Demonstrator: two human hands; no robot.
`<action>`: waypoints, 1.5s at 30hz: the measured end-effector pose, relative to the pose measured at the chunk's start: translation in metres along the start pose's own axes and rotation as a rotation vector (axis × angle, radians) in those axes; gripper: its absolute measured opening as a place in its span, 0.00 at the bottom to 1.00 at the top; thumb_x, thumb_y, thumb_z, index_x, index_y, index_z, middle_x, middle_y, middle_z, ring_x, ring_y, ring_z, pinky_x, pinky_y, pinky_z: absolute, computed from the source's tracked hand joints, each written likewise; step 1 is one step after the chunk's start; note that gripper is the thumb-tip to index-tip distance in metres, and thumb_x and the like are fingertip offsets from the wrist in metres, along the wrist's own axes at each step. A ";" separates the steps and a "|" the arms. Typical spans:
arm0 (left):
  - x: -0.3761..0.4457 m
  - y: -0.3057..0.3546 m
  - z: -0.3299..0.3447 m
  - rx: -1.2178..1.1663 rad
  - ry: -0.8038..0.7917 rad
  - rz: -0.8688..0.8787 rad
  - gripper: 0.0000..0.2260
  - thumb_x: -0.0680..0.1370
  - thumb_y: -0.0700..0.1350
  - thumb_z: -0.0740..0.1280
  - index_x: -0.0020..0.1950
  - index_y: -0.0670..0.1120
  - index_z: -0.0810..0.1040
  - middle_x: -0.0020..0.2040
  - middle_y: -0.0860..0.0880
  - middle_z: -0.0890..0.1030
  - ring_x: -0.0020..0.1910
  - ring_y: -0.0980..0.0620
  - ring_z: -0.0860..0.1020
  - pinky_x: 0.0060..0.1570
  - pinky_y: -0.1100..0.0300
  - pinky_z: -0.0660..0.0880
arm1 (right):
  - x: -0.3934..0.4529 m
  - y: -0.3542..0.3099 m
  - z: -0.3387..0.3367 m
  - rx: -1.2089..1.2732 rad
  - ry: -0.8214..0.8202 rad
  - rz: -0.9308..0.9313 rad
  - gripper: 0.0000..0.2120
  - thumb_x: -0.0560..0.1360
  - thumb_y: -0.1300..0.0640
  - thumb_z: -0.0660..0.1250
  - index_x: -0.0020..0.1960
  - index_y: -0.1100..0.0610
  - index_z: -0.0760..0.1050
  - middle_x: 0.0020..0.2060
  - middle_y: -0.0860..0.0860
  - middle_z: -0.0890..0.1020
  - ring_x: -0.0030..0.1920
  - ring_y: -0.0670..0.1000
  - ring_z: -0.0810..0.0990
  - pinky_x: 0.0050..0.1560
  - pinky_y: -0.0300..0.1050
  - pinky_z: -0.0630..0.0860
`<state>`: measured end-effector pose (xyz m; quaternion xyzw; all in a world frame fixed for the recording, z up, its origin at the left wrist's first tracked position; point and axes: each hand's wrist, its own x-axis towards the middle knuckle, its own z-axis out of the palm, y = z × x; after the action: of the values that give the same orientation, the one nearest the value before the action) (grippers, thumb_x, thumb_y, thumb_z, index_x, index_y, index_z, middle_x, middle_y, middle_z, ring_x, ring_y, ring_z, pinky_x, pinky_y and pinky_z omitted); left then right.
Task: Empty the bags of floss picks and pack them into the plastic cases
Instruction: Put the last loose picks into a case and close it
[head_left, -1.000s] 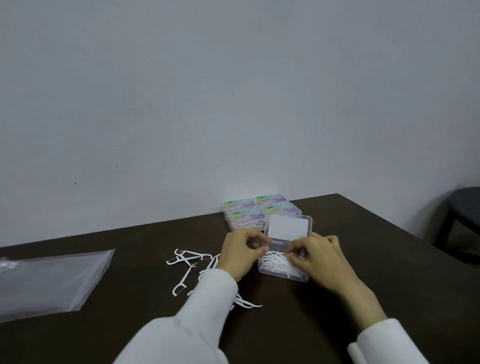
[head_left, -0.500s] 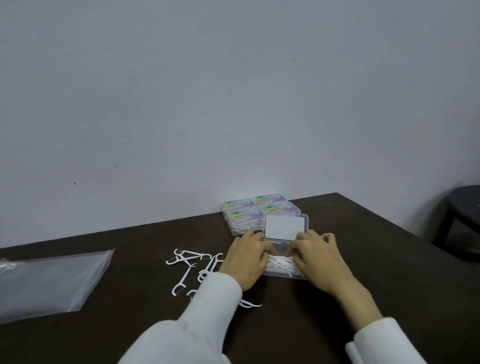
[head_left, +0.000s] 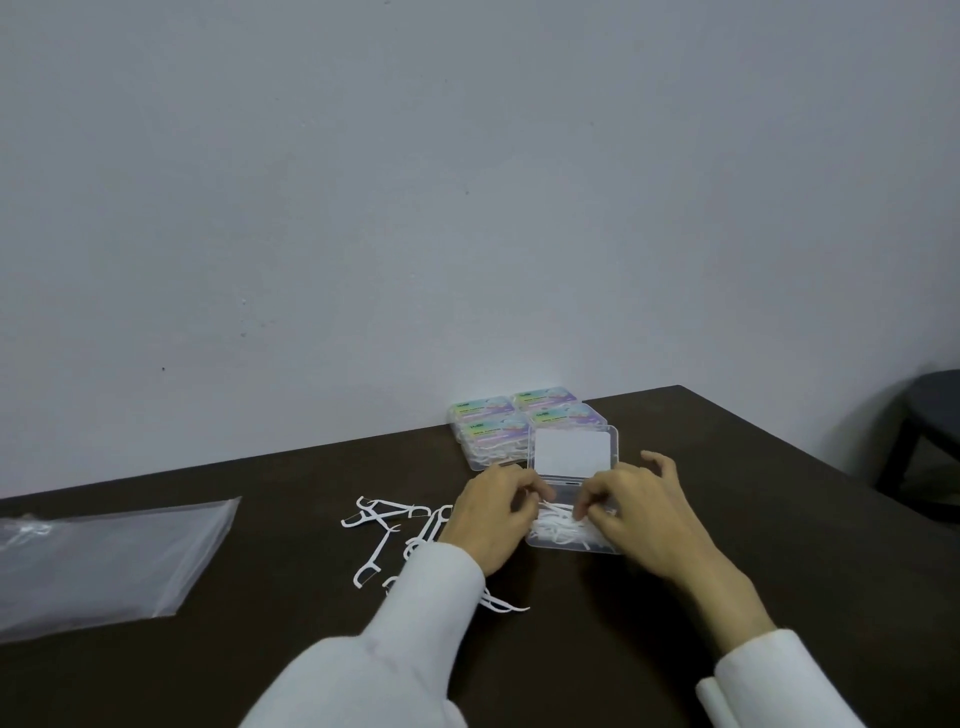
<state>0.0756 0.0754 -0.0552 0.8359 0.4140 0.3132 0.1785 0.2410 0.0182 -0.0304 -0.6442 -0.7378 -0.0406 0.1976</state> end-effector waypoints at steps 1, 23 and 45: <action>-0.001 0.000 -0.001 -0.037 0.000 -0.011 0.11 0.77 0.39 0.62 0.48 0.52 0.81 0.48 0.53 0.81 0.50 0.55 0.76 0.53 0.58 0.72 | 0.000 -0.001 0.000 0.008 0.003 -0.009 0.11 0.77 0.56 0.59 0.44 0.45 0.79 0.39 0.40 0.75 0.46 0.38 0.72 0.70 0.45 0.45; -0.108 -0.043 -0.100 0.040 -0.126 -0.115 0.21 0.73 0.39 0.67 0.54 0.66 0.74 0.58 0.64 0.74 0.59 0.68 0.68 0.62 0.70 0.63 | -0.009 -0.079 0.014 0.060 -0.307 -0.345 0.25 0.73 0.46 0.64 0.69 0.50 0.66 0.64 0.45 0.71 0.64 0.45 0.70 0.63 0.41 0.68; -0.103 -0.025 -0.082 0.312 -0.024 -0.082 0.16 0.73 0.54 0.70 0.59 0.57 0.72 0.53 0.61 0.76 0.55 0.62 0.70 0.57 0.66 0.60 | -0.006 -0.071 0.016 0.124 -0.118 -0.266 0.04 0.76 0.53 0.64 0.50 0.50 0.76 0.45 0.45 0.80 0.47 0.45 0.77 0.45 0.38 0.70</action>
<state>-0.0416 0.0112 -0.0470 0.8396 0.4890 0.2275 0.0640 0.1690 0.0052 -0.0332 -0.5289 -0.8279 0.0171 0.1860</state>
